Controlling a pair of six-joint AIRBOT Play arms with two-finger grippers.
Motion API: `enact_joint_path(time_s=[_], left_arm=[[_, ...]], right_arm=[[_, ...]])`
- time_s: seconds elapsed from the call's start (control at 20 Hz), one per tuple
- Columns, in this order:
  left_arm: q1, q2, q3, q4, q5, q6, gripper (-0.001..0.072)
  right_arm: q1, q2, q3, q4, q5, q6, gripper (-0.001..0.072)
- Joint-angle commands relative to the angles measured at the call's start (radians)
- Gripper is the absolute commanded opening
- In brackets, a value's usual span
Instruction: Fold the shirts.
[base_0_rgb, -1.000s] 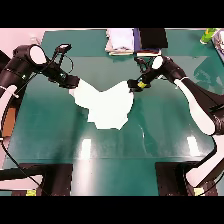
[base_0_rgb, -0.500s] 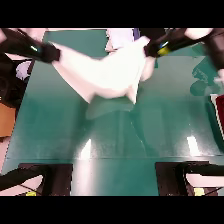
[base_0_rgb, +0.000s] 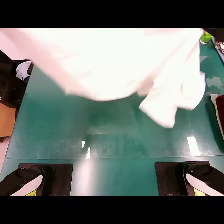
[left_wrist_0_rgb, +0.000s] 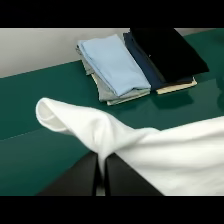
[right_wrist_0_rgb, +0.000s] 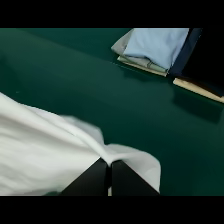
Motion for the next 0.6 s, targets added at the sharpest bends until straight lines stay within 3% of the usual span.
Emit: enact_joint_path(time_s=[0.0,0.3,0.55], left_arm=[[0.001,-0.040,-0.061,-0.002,-0.028,-0.003,0.0027],[0.001,-0.264,-0.339,-0.024,-0.060,0.001,0.0028],[0.001,-0.510,-0.432,-0.022,0.125,0.072,0.0028]], right_arm=[[0.000,0.065,-0.148,0.001,0.008,0.061,0.0015],[0.058,-0.064,-0.510,0.002,0.009,0.075,0.0015],[0.066,-0.268,-0.629,0.002,-0.187,0.075,0.0016]])
